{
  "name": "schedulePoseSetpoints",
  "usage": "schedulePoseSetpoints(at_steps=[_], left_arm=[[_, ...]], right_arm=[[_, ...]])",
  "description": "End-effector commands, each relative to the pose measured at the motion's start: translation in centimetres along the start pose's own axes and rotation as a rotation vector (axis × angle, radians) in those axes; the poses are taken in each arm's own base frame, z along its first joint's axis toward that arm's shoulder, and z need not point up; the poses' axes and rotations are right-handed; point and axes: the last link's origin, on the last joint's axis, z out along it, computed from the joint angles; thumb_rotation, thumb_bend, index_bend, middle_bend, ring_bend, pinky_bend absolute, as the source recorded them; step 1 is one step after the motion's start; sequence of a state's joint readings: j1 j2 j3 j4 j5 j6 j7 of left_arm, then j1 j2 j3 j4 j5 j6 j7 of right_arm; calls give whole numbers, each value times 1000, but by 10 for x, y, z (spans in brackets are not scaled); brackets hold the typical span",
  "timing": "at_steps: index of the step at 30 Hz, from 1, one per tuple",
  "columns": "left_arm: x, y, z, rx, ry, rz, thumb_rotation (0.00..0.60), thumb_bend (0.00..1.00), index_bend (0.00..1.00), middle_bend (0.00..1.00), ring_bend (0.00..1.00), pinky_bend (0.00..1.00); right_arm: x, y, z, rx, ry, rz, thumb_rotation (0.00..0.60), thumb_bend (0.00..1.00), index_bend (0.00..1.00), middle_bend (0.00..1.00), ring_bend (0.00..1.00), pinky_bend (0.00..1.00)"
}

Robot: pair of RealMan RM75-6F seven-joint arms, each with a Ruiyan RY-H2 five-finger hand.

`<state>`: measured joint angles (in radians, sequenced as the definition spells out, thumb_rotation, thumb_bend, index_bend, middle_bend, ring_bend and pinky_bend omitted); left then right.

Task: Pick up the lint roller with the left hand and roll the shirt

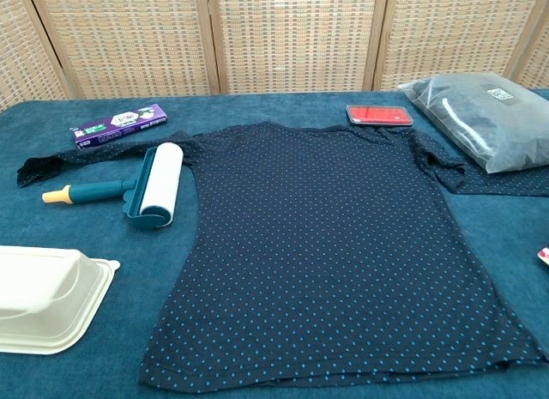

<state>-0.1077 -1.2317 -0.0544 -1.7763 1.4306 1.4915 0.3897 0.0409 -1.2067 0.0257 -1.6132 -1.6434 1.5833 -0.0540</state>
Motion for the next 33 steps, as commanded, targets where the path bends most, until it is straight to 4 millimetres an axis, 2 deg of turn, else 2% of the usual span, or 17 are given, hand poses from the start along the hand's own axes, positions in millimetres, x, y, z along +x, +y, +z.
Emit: schedulePoseSetpoints(at_steps=[1,26,33], left_arm=[[0,-1,0,2,2,0,600,134,0,0,0,0],[-1,3,1,-4,-8,10,600,135,0,0,0,0],[7,4,17,-1,13,25,600,141,0,0,0,9]], right_arm=[[0,0,0,-1,1,-2,600,130,0,0,0,0],[-1,1,0,-9,-5,4,600,130,0,0,0,0],[-1,5,2,-23,-5,9,600,131,0,0,0,0]])
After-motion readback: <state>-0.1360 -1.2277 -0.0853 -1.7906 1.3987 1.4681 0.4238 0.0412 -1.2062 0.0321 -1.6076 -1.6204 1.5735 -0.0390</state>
